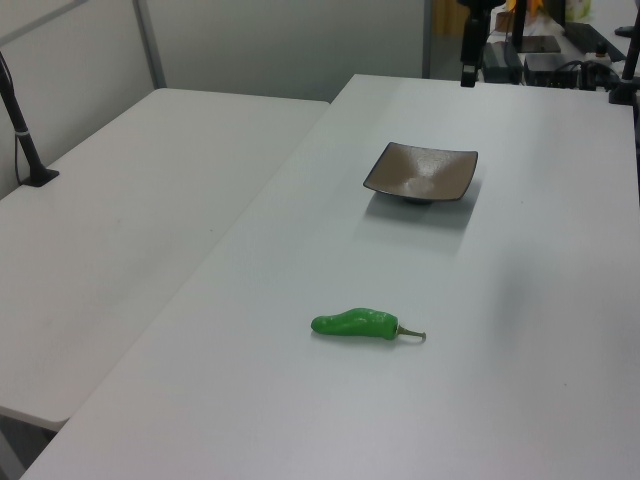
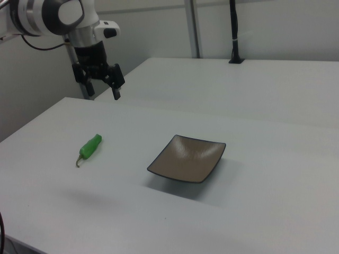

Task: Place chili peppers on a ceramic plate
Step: 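Move the gripper over the green chili pepper and lower it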

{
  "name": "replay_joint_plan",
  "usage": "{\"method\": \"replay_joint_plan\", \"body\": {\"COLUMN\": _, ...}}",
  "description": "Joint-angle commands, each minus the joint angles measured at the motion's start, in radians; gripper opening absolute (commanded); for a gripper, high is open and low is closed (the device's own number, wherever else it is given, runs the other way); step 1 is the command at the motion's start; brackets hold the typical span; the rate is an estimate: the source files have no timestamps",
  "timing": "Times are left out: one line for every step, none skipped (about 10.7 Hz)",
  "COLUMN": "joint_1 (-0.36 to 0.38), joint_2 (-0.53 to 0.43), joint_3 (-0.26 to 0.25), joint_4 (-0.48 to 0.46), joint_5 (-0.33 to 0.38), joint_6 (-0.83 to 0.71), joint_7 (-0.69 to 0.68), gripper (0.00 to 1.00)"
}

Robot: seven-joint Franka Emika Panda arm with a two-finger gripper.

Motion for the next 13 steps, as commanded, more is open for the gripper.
{"method": "replay_joint_plan", "body": {"joint_1": 0.015, "joint_2": -0.024, "joint_3": -0.012, "joint_4": -0.047, "joint_5": 0.019, "joint_6": 0.029, "joint_7": -0.013, "gripper": 1.0}}
{"method": "replay_joint_plan", "body": {"joint_1": 0.013, "joint_2": -0.024, "joint_3": -0.012, "joint_4": -0.047, "joint_5": 0.019, "joint_6": 0.029, "joint_7": -0.013, "gripper": 1.0}}
{"method": "replay_joint_plan", "body": {"joint_1": 0.013, "joint_2": -0.024, "joint_3": -0.012, "joint_4": -0.045, "joint_5": 0.019, "joint_6": 0.029, "joint_7": -0.013, "gripper": 1.0}}
{"method": "replay_joint_plan", "body": {"joint_1": 0.013, "joint_2": -0.024, "joint_3": -0.012, "joint_4": -0.045, "joint_5": 0.019, "joint_6": 0.026, "joint_7": -0.013, "gripper": 1.0}}
{"method": "replay_joint_plan", "body": {"joint_1": 0.015, "joint_2": -0.024, "joint_3": -0.012, "joint_4": -0.043, "joint_5": 0.019, "joint_6": 0.026, "joint_7": -0.013, "gripper": 1.0}}
{"method": "replay_joint_plan", "body": {"joint_1": 0.018, "joint_2": -0.021, "joint_3": -0.012, "joint_4": -0.043, "joint_5": 0.019, "joint_6": 0.023, "joint_7": -0.011, "gripper": 1.0}}
{"method": "replay_joint_plan", "body": {"joint_1": 0.018, "joint_2": -0.01, "joint_3": -0.01, "joint_4": -0.039, "joint_5": 0.019, "joint_6": 0.022, "joint_7": -0.013, "gripper": 1.0}}
{"method": "replay_joint_plan", "body": {"joint_1": 0.018, "joint_2": 0.004, "joint_3": -0.009, "joint_4": -0.037, "joint_5": 0.021, "joint_6": 0.028, "joint_7": -0.016, "gripper": 1.0}}
{"method": "replay_joint_plan", "body": {"joint_1": 0.028, "joint_2": 0.021, "joint_3": -0.004, "joint_4": -0.016, "joint_5": 0.019, "joint_6": 0.023, "joint_7": -0.013, "gripper": 1.0}}
{"method": "replay_joint_plan", "body": {"joint_1": 0.044, "joint_2": 0.045, "joint_3": -0.001, "joint_4": 0.016, "joint_5": 0.021, "joint_6": 0.016, "joint_7": -0.011, "gripper": 1.0}}
{"method": "replay_joint_plan", "body": {"joint_1": 0.068, "joint_2": 0.058, "joint_3": 0.002, "joint_4": 0.041, "joint_5": 0.021, "joint_6": 0.014, "joint_7": 0.004, "gripper": 1.0}}
{"method": "replay_joint_plan", "body": {"joint_1": 0.099, "joint_2": 0.065, "joint_3": 0.014, "joint_4": 0.044, "joint_5": 0.019, "joint_6": 0.015, "joint_7": 0.048, "gripper": 1.0}}
{"method": "replay_joint_plan", "body": {"joint_1": 0.132, "joint_2": 0.088, "joint_3": 0.019, "joint_4": 0.068, "joint_5": 0.018, "joint_6": 0.016, "joint_7": 0.096, "gripper": 1.0}}
